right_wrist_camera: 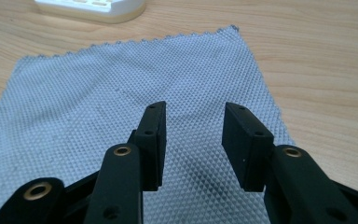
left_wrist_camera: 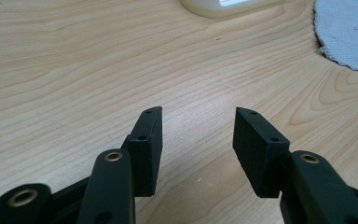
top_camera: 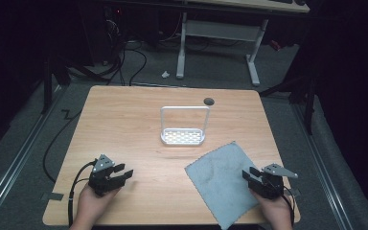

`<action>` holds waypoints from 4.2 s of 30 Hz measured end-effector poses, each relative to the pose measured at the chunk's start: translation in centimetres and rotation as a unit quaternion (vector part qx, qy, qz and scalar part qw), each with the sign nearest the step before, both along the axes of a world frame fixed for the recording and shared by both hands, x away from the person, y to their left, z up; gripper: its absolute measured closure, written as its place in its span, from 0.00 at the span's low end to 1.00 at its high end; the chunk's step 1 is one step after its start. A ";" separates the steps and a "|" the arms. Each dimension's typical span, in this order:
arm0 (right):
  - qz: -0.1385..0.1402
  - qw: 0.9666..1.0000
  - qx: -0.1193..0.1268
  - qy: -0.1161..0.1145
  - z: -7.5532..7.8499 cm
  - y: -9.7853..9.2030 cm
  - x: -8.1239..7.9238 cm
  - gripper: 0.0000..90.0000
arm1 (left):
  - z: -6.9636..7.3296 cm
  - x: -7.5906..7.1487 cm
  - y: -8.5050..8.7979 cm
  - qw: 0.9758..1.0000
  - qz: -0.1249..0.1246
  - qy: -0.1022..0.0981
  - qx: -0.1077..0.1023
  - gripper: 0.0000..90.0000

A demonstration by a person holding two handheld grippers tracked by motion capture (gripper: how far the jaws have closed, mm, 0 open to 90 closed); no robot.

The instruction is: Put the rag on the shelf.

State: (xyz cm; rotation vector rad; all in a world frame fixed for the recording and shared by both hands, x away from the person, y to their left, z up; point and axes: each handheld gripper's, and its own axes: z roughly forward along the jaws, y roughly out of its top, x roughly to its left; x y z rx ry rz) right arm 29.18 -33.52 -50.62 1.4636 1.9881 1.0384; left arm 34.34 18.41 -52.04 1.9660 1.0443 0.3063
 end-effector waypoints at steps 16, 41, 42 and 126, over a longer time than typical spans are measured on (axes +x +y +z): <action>0.075 0.997 -0.016 0.016 -0.1 2.0 -0.6 0.81 | 0.6 -0.5 -0.1 0.999 -0.009 -0.009 -0.030 0.59; 0.215 0.973 -0.066 0.058 -1.5 7.1 -2.1 1.00 | 0.9 0.3 -1.3 0.999 -0.023 -0.015 -0.036 0.58; 0.231 0.969 -0.069 0.055 -1.5 8.3 -1.9 1.00 | 0.9 0.0 -1.2 0.999 -0.023 -0.015 -0.037 0.58; 0.193 0.978 -0.073 0.036 -1.8 8.6 0.8 0.95 | -0.8 -2.5 -9.1 0.995 -0.093 0.023 0.041 0.66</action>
